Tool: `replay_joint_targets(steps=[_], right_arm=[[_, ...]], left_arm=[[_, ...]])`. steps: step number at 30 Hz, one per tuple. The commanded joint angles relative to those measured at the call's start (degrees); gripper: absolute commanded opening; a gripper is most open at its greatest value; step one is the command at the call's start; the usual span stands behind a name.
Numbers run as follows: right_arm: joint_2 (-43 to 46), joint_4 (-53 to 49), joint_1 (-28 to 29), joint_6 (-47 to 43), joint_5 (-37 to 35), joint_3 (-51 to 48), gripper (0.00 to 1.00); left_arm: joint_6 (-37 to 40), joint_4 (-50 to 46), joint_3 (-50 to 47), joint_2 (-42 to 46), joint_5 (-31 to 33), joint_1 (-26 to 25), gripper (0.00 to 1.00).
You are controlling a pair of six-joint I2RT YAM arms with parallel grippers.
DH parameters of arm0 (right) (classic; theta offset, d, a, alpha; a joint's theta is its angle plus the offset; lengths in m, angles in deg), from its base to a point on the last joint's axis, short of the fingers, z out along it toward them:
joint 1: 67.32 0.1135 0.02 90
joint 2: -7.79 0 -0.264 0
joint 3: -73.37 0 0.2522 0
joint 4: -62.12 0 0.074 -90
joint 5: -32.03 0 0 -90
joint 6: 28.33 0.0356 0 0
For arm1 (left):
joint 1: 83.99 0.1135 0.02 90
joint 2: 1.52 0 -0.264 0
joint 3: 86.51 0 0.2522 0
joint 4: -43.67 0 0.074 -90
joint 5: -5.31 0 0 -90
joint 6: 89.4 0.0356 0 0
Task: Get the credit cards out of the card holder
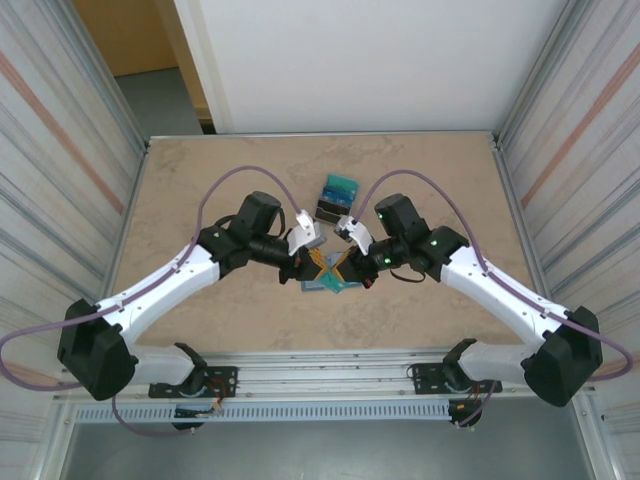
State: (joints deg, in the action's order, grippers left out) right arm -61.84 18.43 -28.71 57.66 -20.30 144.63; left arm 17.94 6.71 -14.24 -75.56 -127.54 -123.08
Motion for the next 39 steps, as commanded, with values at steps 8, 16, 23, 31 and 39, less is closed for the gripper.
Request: replay_joint_targets(steps=[8,16,23,31,39], right_arm=[[9.08,25.71,-13.31,19.84,3.87,-11.98,0.0],[12.2,47.09,-14.87,37.17,3.35,-16.51,0.0],[10.53,57.96,-13.49,44.39,4.43,-17.24,0.0],[9.12,58.39,-10.23,43.3,4.78,-16.32,0.0],[8.19,58.22,-9.78,42.42,5.92,-16.19,0.0]], left_arm=[[-21.07,21.75,-9.27,9.59,5.52,6.08,0.57],[-43.23,43.31,-15.91,7.86,6.47,5.56,0.55],[-44.51,46.03,-12.74,5.13,5.67,2.19,0.52],[-47.42,52.92,-12.02,3.55,2.97,2.0,0.41],[-46.68,52.3,-11.21,4.35,3.77,2.26,0.21]])
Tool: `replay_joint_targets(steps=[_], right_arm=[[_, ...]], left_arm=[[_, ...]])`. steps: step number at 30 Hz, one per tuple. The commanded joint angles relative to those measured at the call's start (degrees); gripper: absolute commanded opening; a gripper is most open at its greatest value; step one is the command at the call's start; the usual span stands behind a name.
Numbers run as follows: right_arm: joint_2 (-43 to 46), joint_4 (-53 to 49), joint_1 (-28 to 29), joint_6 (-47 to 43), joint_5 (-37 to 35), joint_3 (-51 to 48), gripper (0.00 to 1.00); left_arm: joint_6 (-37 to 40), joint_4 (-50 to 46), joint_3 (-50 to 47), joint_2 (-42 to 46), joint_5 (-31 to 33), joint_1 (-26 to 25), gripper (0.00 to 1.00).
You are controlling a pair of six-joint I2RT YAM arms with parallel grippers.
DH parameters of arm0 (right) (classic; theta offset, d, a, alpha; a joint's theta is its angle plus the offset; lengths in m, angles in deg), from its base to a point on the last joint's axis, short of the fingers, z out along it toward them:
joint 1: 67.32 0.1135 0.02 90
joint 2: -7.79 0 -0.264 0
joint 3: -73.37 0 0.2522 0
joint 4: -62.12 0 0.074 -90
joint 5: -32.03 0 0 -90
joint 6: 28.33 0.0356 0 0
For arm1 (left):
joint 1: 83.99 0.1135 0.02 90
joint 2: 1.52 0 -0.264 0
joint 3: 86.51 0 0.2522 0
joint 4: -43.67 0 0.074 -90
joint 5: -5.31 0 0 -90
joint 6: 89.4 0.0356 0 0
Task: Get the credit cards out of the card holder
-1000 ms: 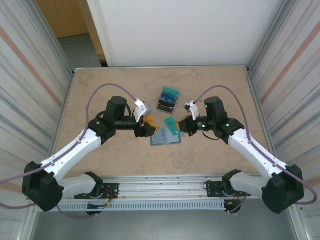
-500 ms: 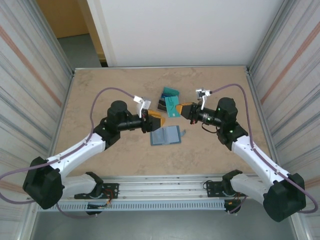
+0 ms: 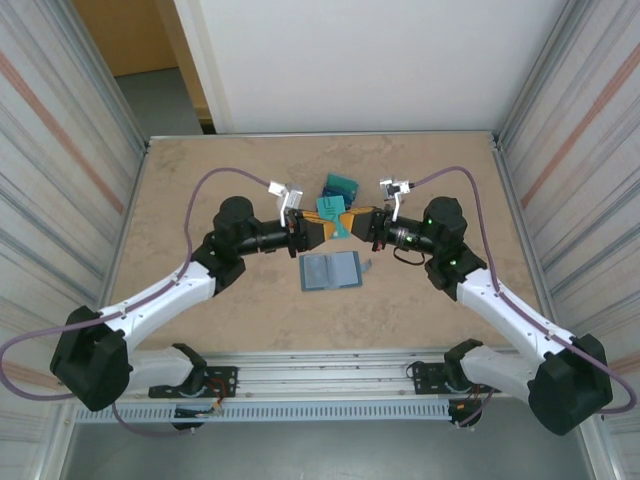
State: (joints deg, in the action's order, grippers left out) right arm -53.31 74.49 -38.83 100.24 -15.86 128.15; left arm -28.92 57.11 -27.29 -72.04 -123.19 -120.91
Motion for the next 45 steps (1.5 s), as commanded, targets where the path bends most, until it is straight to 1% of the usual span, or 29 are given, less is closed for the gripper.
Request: replay_joint_targets(steps=[1,5,6,7,9,10,11,14,17,19,23,26,31,36,40,42,45], right_arm=[[-0.49,2.09,0.35,-0.16,1.49,0.27,0.0],[-0.95,0.79,0.46,-0.62,1.66,0.64,0.0],[-0.88,-0.53,0.46,-1.24,1.43,0.94,0.03],[-0.66,-2.51,0.34,-2.1,0.81,1.35,0.09],[0.08,-9.55,0.25,-4.85,-2.11,3.04,0.3],[0.68,-13.35,0.25,-6.69,-4.14,3.97,0.38],[1.39,-16.27,0.2,-7.96,-6.33,4.51,0.44],[3.81,-22.74,0.29,-10.3,-13.51,4.84,0.54],[6.19,-30.34,0.26,-11.98,-22.37,5.95,0.63],[6.68,-35.2,0.25,-12.65,-27.6,7.1,0.65],[7.0,-41.51,0.2,-12.92,-34.98,8.85,0.68],[7.06,-43.85,0.2,-12.94,-38.24,9.43,0.68],[7.32,-44.68,0.16,-12.4,-40.56,9.48,0.68],[7.37,-45.47,0.1,-11.55,-42.86,9.96,0.69],[6.98,-46.07,0.0,-10.74,-44.14,10.74,0.69],[6.7,-46.42,-0.01,-10.59,-44.39,11.17,0.69],[6.46,-46.87,-0.01,-10.43,-44.84,11.91,0.69]], left_arm=[[0.32,1.89,2.05,0.82,-0.76,0.18,0.16],[1.22,0.88,2.62,0.78,-1.4,0.35,0.0],[2.29,-0.17,2.98,0.87,-1.64,0.58,0.0],[3.44,-1.72,3.51,0.99,-1.81,0.8,0.0],[7.59,-7.5,5.35,1.51,-1.54,1.47,0.0],[10.98,-12.21,7.09,1.57,-1.13,2.03,0.0],[14.63,-17.38,9.16,1.37,-0.04,2.65,0.0],[27.16,-34.48,17.15,-1.48,2.25,4.05,0.0],[38.27,-45.95,24.25,-6.92,7.67,4.54,0.0],[42.95,-50.4,28.59,-11.39,11.01,4.75,0.0],[50.61,-54.2,36.37,-20.23,11.13,6.19,0.0],[56.11,-56.31,42.25,-26.33,12.37,7.21,0.0],[68.38,-57.07,50.69,-35.71,20.61,6.88,0.0],[80.14,-56.81,55.73,-43.1,24.1,6.81,0.0],[85.59,-56.5,60.32,-48.79,26.36,7.11,0.0],[87.28,-56.14,62.63,-52.15,27.93,7.14,0.0],[89.1,-55.93,66.43,-55.89,28.6,7.32,0.0]])
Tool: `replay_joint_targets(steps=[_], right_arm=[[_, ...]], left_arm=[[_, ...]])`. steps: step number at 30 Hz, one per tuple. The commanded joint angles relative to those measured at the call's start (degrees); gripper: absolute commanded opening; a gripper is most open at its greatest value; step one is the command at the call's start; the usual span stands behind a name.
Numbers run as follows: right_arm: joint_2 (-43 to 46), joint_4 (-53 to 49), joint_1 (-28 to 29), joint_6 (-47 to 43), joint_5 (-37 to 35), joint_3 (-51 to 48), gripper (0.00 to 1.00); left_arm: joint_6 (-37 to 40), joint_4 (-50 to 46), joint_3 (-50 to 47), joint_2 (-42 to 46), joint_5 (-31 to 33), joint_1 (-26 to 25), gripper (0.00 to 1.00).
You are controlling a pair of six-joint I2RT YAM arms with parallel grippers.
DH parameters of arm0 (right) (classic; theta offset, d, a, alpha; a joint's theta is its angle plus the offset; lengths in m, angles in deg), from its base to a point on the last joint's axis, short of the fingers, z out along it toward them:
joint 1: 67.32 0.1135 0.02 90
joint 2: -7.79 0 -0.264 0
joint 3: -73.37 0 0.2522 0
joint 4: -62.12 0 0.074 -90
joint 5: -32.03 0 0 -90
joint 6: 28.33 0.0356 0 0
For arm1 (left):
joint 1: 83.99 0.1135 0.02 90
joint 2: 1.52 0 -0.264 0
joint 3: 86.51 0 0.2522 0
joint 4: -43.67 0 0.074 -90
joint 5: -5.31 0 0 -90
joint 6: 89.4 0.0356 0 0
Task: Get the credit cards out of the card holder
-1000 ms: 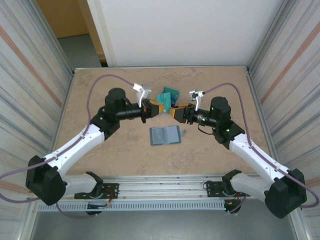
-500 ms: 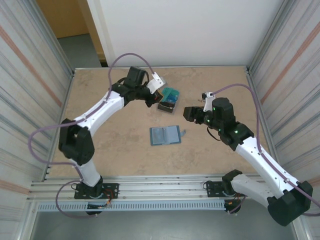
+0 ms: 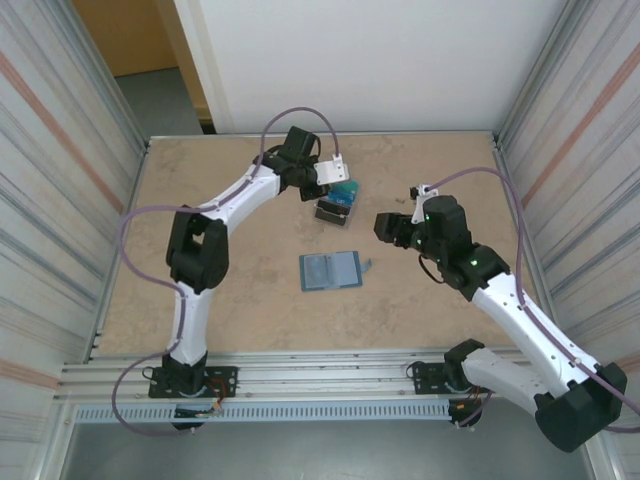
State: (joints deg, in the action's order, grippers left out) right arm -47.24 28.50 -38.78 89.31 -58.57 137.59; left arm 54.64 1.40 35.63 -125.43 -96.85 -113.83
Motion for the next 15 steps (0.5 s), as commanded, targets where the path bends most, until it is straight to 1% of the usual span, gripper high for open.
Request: replay_joint_targets(steps=[1,5,8,11,15], right_arm=[[0.43,-1.05,-0.06,0.62,-2.29,2.53,0.69],[0.84,-1.74,-0.06,1.04,-2.93,2.61,0.69],[1.26,-2.54,-0.06,1.17,-3.42,2.55,0.69],[2.05,-2.74,-0.06,1.3,-3.6,2.15,0.68],[3.06,-3.08,-0.12,1.63,-4.06,1.33,0.68]], left_arm=[[6.26,-0.18,4.44,-3.44,2.47,0.23,0.0],[8.55,0.12,8.0,-6.99,3.77,0.23,0.0],[9.1,-0.48,10.16,-8.59,3.15,0.25,0.0],[9.4,-0.57,10.66,-8.81,2.93,0.14,0.0],[9.93,-0.3,9.18,-6.52,1.67,0.1,0.0]])
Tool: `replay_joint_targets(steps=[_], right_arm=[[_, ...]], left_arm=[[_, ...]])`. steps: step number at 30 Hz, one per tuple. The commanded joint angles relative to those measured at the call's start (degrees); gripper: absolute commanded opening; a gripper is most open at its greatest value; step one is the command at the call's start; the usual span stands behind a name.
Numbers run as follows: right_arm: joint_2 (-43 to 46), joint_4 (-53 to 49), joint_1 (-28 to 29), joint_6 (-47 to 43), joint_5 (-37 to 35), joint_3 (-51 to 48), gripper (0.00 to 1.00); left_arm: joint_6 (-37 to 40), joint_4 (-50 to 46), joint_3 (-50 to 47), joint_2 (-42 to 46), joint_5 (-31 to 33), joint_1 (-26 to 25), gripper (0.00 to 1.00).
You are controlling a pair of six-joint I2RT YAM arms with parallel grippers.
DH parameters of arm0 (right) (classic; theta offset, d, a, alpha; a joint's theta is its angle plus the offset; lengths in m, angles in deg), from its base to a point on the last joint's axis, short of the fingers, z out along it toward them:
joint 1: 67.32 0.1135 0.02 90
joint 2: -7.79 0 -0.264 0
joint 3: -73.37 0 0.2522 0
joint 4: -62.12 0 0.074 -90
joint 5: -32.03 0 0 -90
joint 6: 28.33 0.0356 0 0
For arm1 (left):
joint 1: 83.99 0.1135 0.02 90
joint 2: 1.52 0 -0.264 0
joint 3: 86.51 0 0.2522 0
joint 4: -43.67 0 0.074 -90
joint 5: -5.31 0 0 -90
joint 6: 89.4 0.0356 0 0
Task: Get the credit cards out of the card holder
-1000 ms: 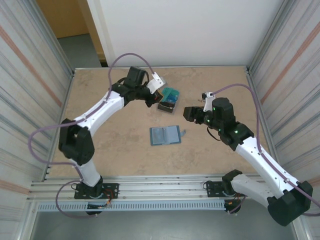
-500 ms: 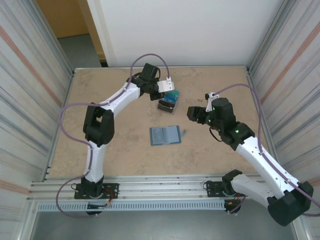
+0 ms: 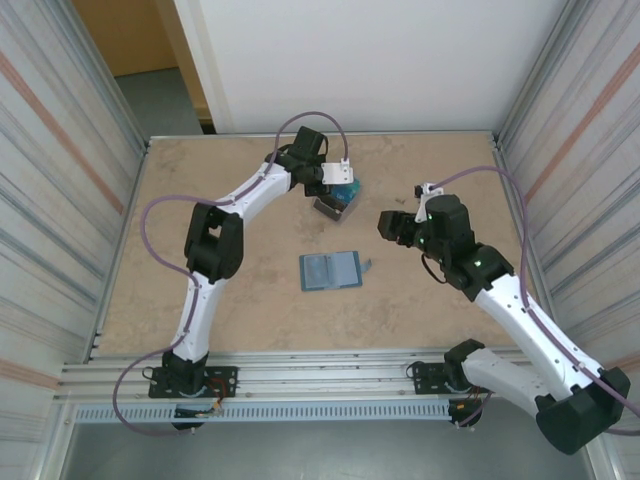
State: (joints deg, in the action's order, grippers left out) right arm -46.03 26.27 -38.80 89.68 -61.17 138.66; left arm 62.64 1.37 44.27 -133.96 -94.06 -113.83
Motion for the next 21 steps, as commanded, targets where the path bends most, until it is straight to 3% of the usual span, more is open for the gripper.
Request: replay_joint_targets(steps=[1,11,14,21], right_arm=[[2.05,-0.88,-0.12,1.17,-1.46,0.08,0.68],[1.7,-3.35,-0.78,0.73,-1.67,0.65,0.63],[-0.87,-3.86,-2.42,-3.58,2.64,2.03,0.56],[-9.57,0.02,-9.21,-15.82,11.89,3.64,0.56]], left_arm=[[2.16,0.13,0.02,2.69,-1.59,0.08,0.0],[5.56,1.74,0.54,2.93,-0.8,-0.45,0.0],[5.5,1.9,-1.85,5.45,-3.06,-0.35,0.0],[6.51,0.09,-10.1,15.34,-11.17,1.1,0.0]])
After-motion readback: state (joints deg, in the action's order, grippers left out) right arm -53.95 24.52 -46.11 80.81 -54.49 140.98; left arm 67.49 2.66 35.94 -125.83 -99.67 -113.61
